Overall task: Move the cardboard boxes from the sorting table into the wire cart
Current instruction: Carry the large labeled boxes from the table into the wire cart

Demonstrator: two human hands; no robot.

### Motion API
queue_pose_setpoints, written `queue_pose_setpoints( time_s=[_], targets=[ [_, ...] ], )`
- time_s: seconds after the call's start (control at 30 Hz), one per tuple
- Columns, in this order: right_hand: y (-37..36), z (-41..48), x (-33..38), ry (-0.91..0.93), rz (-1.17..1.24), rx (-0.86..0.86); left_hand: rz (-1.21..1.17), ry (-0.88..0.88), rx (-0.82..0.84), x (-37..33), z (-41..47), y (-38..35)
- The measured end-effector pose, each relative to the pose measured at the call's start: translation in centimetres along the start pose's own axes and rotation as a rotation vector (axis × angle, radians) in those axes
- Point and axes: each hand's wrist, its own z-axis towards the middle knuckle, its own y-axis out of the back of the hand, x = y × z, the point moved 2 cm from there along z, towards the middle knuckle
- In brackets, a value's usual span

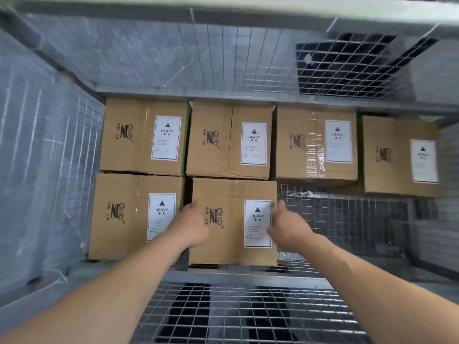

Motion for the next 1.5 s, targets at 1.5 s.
queue_pose_setpoints(
  time_s=[1.5],
  targets=[
    [0.5,-78.0,-19.2,-0.731,0.339,-1.056,0.952,-1.577,-0.494,-27.5,-69.4,-6.5]
  ],
)
